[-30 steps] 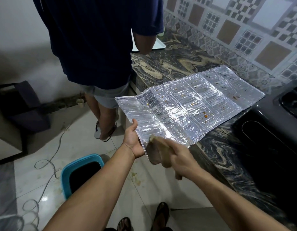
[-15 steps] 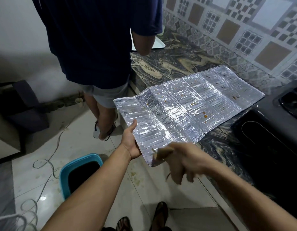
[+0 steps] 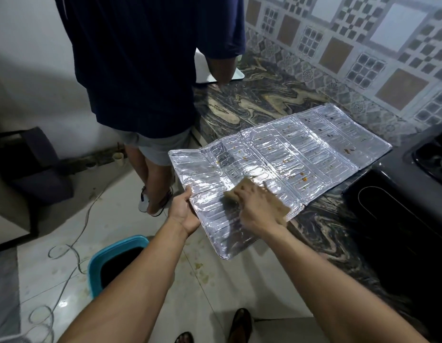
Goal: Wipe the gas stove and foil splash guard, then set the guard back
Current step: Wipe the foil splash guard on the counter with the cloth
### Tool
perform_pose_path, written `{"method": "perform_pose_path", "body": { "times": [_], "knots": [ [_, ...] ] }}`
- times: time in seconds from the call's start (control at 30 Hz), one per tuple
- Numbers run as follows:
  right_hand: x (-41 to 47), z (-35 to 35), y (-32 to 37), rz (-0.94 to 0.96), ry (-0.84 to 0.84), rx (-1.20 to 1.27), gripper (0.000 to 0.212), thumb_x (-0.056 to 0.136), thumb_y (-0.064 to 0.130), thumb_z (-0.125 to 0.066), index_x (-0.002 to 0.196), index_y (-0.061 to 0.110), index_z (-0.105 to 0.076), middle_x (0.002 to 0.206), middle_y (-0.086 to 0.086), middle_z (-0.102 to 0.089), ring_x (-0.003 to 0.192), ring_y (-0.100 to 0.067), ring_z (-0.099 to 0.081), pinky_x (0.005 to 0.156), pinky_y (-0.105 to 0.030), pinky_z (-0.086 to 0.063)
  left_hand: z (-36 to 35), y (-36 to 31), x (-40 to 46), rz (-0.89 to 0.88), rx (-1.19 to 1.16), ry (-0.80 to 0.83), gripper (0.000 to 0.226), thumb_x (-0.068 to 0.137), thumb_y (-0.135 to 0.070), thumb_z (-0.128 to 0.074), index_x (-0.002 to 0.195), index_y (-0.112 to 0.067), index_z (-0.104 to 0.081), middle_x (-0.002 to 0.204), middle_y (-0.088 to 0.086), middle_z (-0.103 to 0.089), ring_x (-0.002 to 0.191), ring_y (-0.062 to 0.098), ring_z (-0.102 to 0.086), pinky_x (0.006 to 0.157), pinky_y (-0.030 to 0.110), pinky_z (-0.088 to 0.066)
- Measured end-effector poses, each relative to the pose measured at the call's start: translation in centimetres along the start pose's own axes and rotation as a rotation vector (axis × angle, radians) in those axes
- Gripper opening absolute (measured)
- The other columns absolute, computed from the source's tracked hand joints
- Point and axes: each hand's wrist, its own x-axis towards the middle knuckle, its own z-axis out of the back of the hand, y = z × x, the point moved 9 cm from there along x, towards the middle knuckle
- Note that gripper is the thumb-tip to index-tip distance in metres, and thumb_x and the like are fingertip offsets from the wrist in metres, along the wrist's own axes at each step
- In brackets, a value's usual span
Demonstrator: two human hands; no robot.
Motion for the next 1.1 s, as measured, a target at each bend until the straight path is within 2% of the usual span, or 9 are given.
{"method": "perform_pose_path", "body": {
  "times": [0.1, 0.23, 0.4, 0.6, 0.73, 0.8, 0.9, 1.0, 1.1],
  "knots": [
    [-1.0, -1.0, 2.5, 0.099, 0.060, 0.214, 0.038, 0.099, 0.013, -0.043, 0.133, 0.029, -0.052, 0.128, 0.002, -0.058, 0.109, -0.017, -0.055, 0.092, -0.029, -0.041, -0.1, -0.1, -0.2, -0.003, 0.032, -0.002, 0.041, 0.102, -0.031, -0.035, 0.099, -0.001, -0.063, 0.085, 0.021, -0.073, 0.079, 0.036, -0.069, 0.083, 0.051, -0.047],
    [-0.6, 1.0, 1.7, -0.031, 0.088, 0.509, 0.025, 0.098, 0.014, -0.044, 0.112, 0.023, -0.063, 0.103, -0.004, -0.068, 0.088, -0.022, -0.063, 0.070, -0.036, -0.051, -0.2, -1.1, -0.5, -0.021, 0.050, 0.017, 0.034, 0.096, -0.025, -0.042, 0.107, -0.002, -0.065, 0.094, 0.020, -0.071, 0.080, 0.034, -0.070, 0.080, 0.044, -0.053],
    [1.6, 8.3, -2.0, -0.276, -0.227, 0.677, 0.037, 0.083, -0.013, -0.038, 0.101, 0.006, -0.063, 0.083, -0.007, -0.062, 0.073, -0.019, -0.058, 0.051, -0.022, -0.045, -0.8, -3.1, 0.1, -0.064, 0.081, 0.032, 0.037, 0.095, -0.030, -0.046, 0.108, -0.003, -0.067, 0.098, 0.019, -0.073, 0.087, 0.034, -0.070, 0.081, 0.044, -0.051],
    [6.5, 13.2, -5.4, -0.310, -0.452, 0.445, 0.028, 0.094, 0.004, -0.040, 0.115, 0.010, -0.057, 0.082, -0.005, -0.056, 0.073, -0.026, -0.056, 0.062, -0.041, -0.051, -1.2, -5.1, 1.7, -0.118, 0.075, 0.032, 0.027, 0.091, -0.017, -0.044, 0.096, -0.004, -0.067, 0.084, 0.015, -0.074, 0.074, 0.032, -0.071, 0.077, 0.042, -0.051],
    [10.2, 8.9, -3.4, -0.196, -0.162, 0.299, 0.020, 0.097, 0.011, -0.043, 0.114, 0.016, -0.053, 0.093, -0.007, -0.057, 0.072, -0.015, -0.052, 0.060, -0.031, -0.041, -1.4, -5.0, 2.3, -0.097, 0.063, 0.007, 0.033, 0.091, -0.021, -0.042, 0.104, -0.001, -0.065, 0.090, 0.020, -0.073, 0.080, 0.036, -0.070, 0.080, 0.045, -0.051],
    [11.0, 5.3, -1.9, -0.112, 0.005, 0.294, 0.010, 0.097, 0.028, -0.049, 0.105, 0.029, -0.055, 0.098, -0.006, -0.061, 0.076, -0.017, -0.057, 0.062, -0.035, -0.050, -1.2, -5.2, 2.8, -0.094, 0.040, -0.013, 0.034, 0.093, -0.023, -0.041, 0.103, 0.000, -0.064, 0.089, 0.020, -0.073, 0.083, 0.037, -0.068, 0.082, 0.046, -0.051],
    [11.2, 2.7, 1.0, 0.066, 0.030, 0.222, 0.020, 0.098, 0.033, -0.046, 0.104, 0.050, -0.054, 0.106, 0.001, -0.061, 0.091, -0.022, -0.060, 0.078, -0.044, -0.055, -1.3, -5.5, 3.3, -0.104, -0.009, -0.009, 0.036, 0.095, -0.025, -0.040, 0.098, 0.001, -0.064, 0.086, 0.022, -0.073, 0.076, 0.039, -0.070, 0.081, 0.048, -0.049],
    [10.1, 2.1, 3.9, 0.195, -0.020, 0.111, 0.027, 0.099, 0.020, -0.042, 0.118, 0.034, -0.055, 0.111, -0.004, -0.061, 0.097, -0.028, -0.058, 0.084, -0.046, -0.050, -1.5, -5.6, 3.5, -0.113, -0.027, 0.008, 0.037, 0.096, -0.025, -0.039, 0.100, 0.001, -0.064, 0.088, 0.023, -0.072, 0.071, 0.037, -0.071, 0.082, 0.048, -0.049],
    [9.1, 1.4, 4.8, 0.098, 0.086, 0.316, 0.036, 0.100, 0.015, -0.038, 0.130, 0.026, -0.054, 0.113, -0.005, -0.062, 0.099, -0.026, -0.058, 0.085, -0.043, -0.049, -1.6, -5.6, 3.7, -0.104, -0.036, 0.018, 0.037, 0.096, -0.025, -0.038, 0.103, 0.001, -0.065, 0.092, 0.023, -0.072, 0.074, 0.037, -0.071, 0.086, 0.048, -0.048]
  ]
}}
